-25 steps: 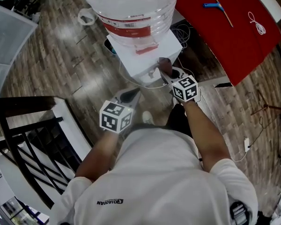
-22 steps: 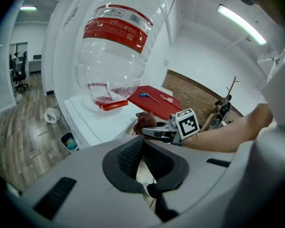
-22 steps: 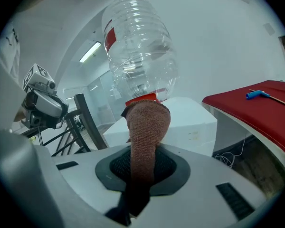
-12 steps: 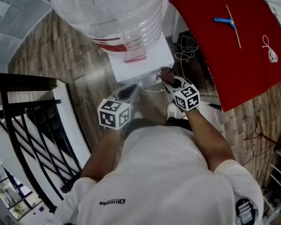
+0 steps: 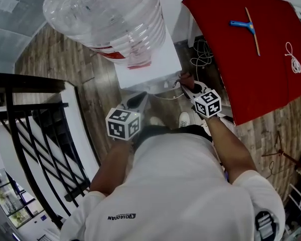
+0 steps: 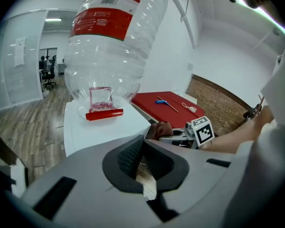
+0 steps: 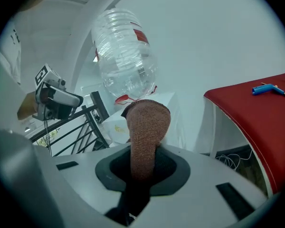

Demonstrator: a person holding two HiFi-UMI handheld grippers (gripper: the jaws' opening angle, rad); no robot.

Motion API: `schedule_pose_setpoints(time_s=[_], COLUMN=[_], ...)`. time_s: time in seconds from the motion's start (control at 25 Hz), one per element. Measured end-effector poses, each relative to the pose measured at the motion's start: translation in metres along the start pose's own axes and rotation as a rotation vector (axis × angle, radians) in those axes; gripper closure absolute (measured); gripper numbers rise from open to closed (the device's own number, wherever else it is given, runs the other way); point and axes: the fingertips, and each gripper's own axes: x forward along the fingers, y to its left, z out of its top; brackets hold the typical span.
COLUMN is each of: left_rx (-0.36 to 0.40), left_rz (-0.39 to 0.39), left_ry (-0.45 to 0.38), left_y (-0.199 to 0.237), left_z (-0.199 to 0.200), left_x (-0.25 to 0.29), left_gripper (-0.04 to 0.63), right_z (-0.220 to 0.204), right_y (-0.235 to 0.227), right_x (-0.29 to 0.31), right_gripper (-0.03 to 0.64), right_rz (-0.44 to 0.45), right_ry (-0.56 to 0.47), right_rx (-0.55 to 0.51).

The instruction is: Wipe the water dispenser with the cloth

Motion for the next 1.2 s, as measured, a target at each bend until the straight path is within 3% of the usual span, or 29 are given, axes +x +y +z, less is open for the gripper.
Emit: schedule_pose_setpoints(time_s=[0.32,0.64,1.08,1.2], left_rx=[0.098,0.104,0.020,-0.012], left_rz=[-0.052,-0.130,-0.094,-0.065], left_ry=[0.010,0.008,-0.039,-0.047], left_y=[-0.003,0.011,0.047,0.057], left_z=[0.002,-0.005,-0.024,-0.025], left_x=[-0.011,-0.020,-0.038,-0.038], left_gripper=[0.606,0.606,0.606,0.606], right_z=[0.004,0.017,0.059,0.070], right_y=[-0.006,0.013,0.066,0.086], right_x=[-0.012,-0.023,0.000,0.014], right_gripper=[0.558,0.558,0.558,0.558], right_rz=[-0.105,-0.196,-0.093,-0.014], right_ry=[-0.014,-0.023,-0.037,-0.001], right_rx=[0.054,0.089,0.135,0.149])
